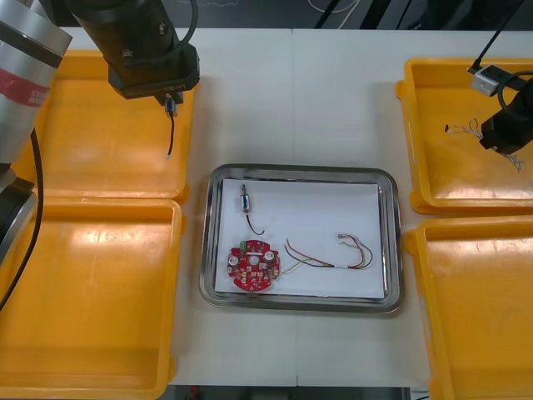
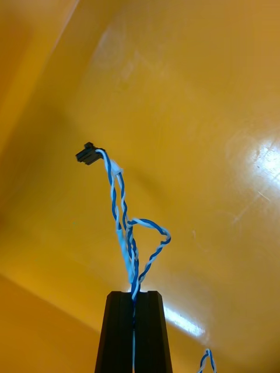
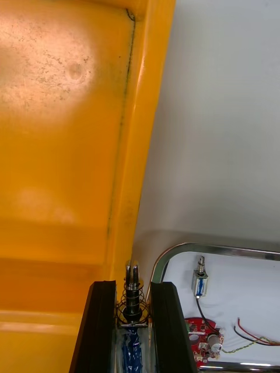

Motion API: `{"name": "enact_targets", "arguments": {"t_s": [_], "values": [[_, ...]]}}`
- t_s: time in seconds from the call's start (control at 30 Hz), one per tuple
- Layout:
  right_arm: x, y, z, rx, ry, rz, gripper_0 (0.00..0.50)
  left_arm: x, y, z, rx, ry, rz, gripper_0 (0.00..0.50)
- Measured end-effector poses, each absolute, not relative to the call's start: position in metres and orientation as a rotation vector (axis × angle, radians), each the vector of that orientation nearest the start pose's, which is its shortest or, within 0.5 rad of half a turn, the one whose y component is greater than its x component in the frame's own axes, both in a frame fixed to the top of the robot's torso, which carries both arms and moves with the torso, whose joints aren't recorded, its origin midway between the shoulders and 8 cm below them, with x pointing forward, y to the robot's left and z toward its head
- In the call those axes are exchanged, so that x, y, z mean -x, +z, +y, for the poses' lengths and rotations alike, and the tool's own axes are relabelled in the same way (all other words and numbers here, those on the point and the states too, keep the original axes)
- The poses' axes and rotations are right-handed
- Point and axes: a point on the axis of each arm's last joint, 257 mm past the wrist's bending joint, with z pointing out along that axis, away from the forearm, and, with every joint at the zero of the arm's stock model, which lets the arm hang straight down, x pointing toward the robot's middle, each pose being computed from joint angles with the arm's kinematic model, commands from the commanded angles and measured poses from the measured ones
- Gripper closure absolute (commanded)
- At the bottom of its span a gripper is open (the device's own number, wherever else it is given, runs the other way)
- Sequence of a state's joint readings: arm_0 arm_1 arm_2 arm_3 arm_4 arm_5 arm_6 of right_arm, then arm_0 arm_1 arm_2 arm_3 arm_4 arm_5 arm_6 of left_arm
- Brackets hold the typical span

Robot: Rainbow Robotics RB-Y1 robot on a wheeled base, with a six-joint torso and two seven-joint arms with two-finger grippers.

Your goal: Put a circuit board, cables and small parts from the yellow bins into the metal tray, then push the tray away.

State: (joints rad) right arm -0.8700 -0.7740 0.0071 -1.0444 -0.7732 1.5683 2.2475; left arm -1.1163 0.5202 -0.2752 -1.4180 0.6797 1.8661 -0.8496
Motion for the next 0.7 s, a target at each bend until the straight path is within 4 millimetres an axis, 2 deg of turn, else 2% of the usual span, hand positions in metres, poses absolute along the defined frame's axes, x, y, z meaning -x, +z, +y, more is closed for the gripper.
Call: {"name": "enact_targets", "arguments": {"t_s": [0.2,0.4,0.57,0.7], "values": [[-0.543,-0.136,-0.386,0.926,-0.116,2.58,0.5,-0.549,-0.075,0.165,0.217,-0.109,2.677,0.5],[-0.525,-0.116,-0.367,1.065,-0.173,2.539,0.5,-0.549,-0.074,0.165,0.216,-0.109,2.676,0.5],[-0.503,-0.098,-0.344,1.22,-0.241,2.468,0.5,-0.549,-0.074,0.165,0.215,-0.109,2.676,0.5],[-0.495,-0.086,-0.313,1.326,-0.218,2.353,0.5,-0.549,-0.074,0.164,0.214,-0.11,2.675,0.5]]}}
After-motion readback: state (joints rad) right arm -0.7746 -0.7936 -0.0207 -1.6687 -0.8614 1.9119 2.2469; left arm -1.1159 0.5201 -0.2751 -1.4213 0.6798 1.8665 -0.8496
